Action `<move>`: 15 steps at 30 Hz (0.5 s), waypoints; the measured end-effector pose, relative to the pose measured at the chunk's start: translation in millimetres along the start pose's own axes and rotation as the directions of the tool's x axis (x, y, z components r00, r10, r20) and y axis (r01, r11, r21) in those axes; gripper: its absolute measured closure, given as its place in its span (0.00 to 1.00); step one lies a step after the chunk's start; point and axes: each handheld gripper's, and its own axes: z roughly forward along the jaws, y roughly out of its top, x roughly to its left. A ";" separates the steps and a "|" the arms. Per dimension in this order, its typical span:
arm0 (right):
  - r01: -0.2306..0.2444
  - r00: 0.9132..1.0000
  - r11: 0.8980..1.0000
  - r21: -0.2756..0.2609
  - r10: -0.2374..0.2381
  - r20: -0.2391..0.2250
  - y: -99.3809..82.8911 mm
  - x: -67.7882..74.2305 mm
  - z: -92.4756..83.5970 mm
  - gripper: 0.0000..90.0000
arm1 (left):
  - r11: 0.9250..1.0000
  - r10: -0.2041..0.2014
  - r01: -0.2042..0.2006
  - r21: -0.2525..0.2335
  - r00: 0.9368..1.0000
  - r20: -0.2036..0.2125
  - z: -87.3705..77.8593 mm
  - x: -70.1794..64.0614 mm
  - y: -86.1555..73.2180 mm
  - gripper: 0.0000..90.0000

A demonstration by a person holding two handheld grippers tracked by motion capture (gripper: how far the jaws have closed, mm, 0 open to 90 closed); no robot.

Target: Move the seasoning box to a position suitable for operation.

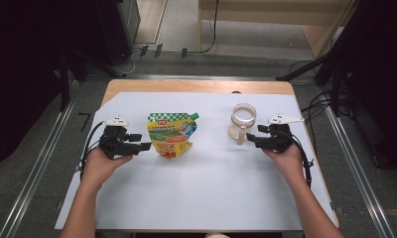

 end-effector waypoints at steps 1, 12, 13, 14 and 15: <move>-0.003 1.000 1.000 -0.001 0.003 0.000 -1.0 -1.1 2.3 0.41 | 1.000 0.000 0.000 0.000 1.000 -0.001 0.1 -0.1 -0.1 0.47; 0.020 0.998 0.994 -0.107 -0.026 -0.053 -6.4 -8.1 25.5 0.28 | 1.000 -0.004 0.004 0.007 1.000 0.007 0.8 -0.1 -1.8 0.47; 0.023 0.998 0.994 -0.105 -0.029 -0.057 -5.9 -7.8 27.3 0.26 | 1.000 -0.003 0.003 0.009 1.000 0.007 1.3 -0.6 -2.3 0.46; 0.029 0.998 0.994 -0.105 -0.035 -0.056 -5.0 -7.7 29.2 0.24 | 1.000 -0.003 0.003 0.009 1.000 0.007 1.3 -0.6 -2.3 0.46; 0.029 0.998 0.994 -0.105 -0.035 -0.056 -5.0 -7.7 29.2 0.24 | 1.000 -0.002 0.002 0.014 1.000 0.007 1.6 -0.8 -2.4 0.46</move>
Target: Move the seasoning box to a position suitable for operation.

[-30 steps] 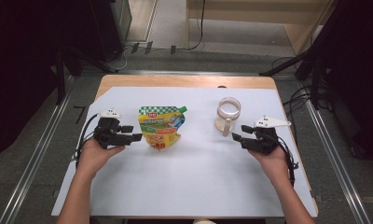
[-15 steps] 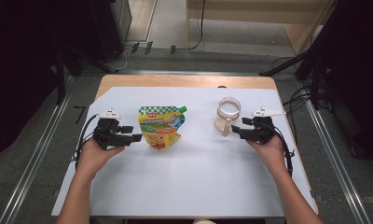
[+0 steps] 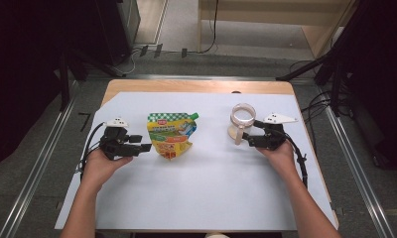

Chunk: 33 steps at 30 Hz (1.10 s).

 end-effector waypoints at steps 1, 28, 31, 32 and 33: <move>0.015 1.000 1.000 0.010 -0.015 0.005 2.9 1.1 4.8 0.21 | 1.000 0.001 -0.001 0.001 1.000 0.002 0.5 -0.3 -0.2 0.46; 0.012 1.000 1.000 -0.019 -0.011 0.023 9.8 12.4 31.5 0.13 | 1.000 0.004 -0.004 -0.007 1.000 0.023 -5.2 -2.8 -5.0 0.45; -0.005 1.000 1.000 -0.013 0.005 0.012 10.3 12.9 28.2 0.13 | 1.000 0.012 -0.012 -0.005 0.999 0.030 -9.1 -4.5 -5.0 0.45; -0.006 1.000 1.000 -0.012 0.006 0.011 10.5 13.8 25.3 0.13 | 1.000 0.009 -0.009 -0.004 0.999 0.033 -10.0 -4.9 -4.9 0.45; -0.006 1.000 1.000 -0.012 0.006 0.011 10.5 13.8 25.3 0.13 | 1.000 0.006 -0.006 -0.006 0.999 0.037 -11.6 -5.7 -4.7 0.45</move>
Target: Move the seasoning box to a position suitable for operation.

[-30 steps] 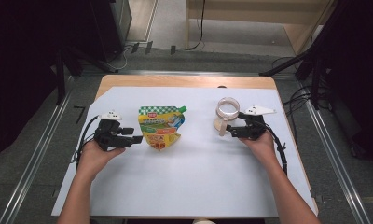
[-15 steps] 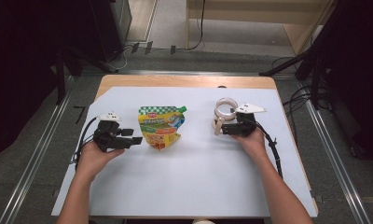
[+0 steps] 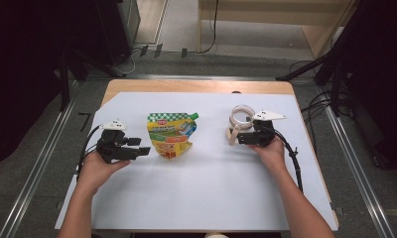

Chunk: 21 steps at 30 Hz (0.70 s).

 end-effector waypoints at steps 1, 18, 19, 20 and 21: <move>-0.004 1.000 1.000 -0.008 0.004 -0.004 0.7 0.7 -3.9 0.13 | 1.000 0.002 -0.002 -0.005 1.000 0.006 -2.1 -1.1 0.1 0.46; 0.015 0.999 0.999 -0.035 -0.016 -0.043 -0.4 28.7 -48.2 0.13 | 0.999 0.038 -0.042 0.035 0.993 0.114 -6.1 -32.1 2.9 0.46; 0.015 0.999 0.999 -0.035 -0.016 -0.043 -0.4 28.7 -48.2 0.13 | 0.998 0.041 -0.046 0.034 0.992 0.119 -5.5 -34.4 4.3 0.46; 0.019 0.999 0.999 -0.033 -0.021 -0.044 -1.8 31.4 -50.4 0.13 | 0.998 0.046 -0.051 0.035 0.991 0.123 -4.7 -36.9 5.3 0.47; 0.022 0.999 0.999 -0.034 -0.024 -0.046 -3.4 34.0 -52.2 0.13 | 0.997 0.057 -0.062 0.037 0.990 0.127 -3.8 -39.3 6.3 0.47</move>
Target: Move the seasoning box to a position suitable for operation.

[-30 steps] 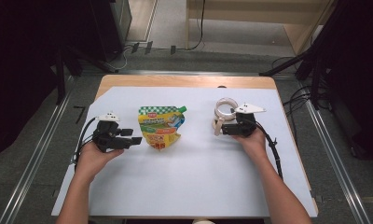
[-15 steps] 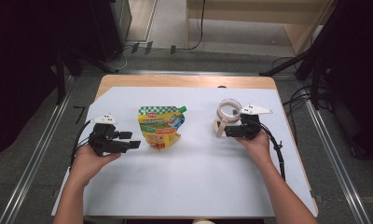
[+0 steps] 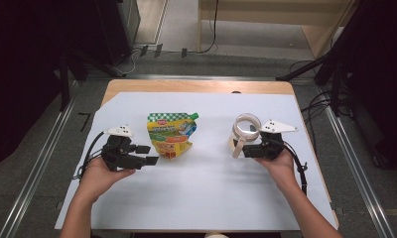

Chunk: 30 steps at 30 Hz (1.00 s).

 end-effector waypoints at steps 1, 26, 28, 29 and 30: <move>-0.003 1.000 1.000 0.003 0.003 -0.009 -3.1 4.4 -2.9 0.13 | 1.000 0.008 -0.008 0.002 1.000 0.001 1.4 -2.2 1.1 0.47; 0.063 0.996 0.998 0.030 -0.061 -0.063 -25.6 52.5 -2.7 0.13 | 0.986 0.157 -0.161 0.035 0.982 0.110 44.1 -47.1 30.7 0.46; 0.071 0.995 0.997 0.041 -0.068 -0.078 -27.1 57.4 -1.1 0.13 | 0.986 0.160 -0.164 0.033 0.981 0.111 46.0 -48.5 31.6 0.46; 0.077 0.994 0.996 0.045 -0.073 -0.084 -27.9 59.8 0.2 0.13 | 0.986 0.160 -0.164 0.031 0.981 0.112 47.3 -49.1 32.0 0.46; 0.083 0.993 0.995 0.050 -0.078 -0.092 -28.9 62.4 1.4 0.13 | 0.985 0.167 -0.172 0.032 0.980 0.110 48.5 -49.9 32.2 0.46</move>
